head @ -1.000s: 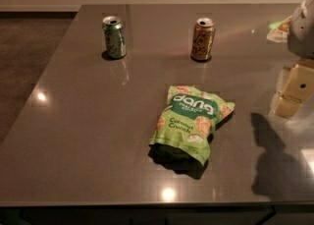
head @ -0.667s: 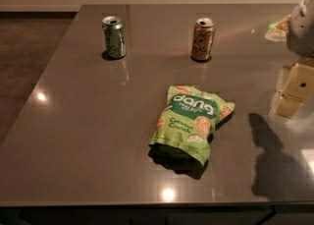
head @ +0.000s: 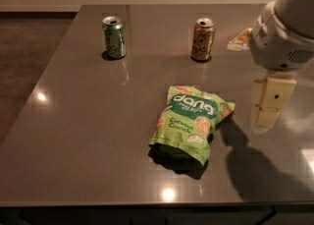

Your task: Move green rice chip bag near orange can

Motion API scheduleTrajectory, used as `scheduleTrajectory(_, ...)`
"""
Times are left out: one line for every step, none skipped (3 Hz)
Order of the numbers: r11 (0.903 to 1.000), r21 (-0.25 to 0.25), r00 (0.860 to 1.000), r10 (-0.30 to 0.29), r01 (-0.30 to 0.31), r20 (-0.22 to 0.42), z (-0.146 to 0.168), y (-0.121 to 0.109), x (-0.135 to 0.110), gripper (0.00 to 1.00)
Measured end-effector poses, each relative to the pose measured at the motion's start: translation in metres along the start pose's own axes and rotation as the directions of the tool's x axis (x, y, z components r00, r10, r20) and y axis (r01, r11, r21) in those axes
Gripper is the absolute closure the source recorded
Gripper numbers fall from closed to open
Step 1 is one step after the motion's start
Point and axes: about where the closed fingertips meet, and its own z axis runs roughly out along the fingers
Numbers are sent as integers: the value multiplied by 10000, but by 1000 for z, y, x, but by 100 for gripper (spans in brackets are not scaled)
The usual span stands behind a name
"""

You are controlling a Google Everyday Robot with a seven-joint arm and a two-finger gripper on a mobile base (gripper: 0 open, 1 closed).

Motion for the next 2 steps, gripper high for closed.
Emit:
scheduleTrajectory(9858,-473,9869,-1602,1610,194,22,7,-19,0)
scheduleTrajectory(9518,-941,9563,-2891,2920,437,45,16,-34,0)
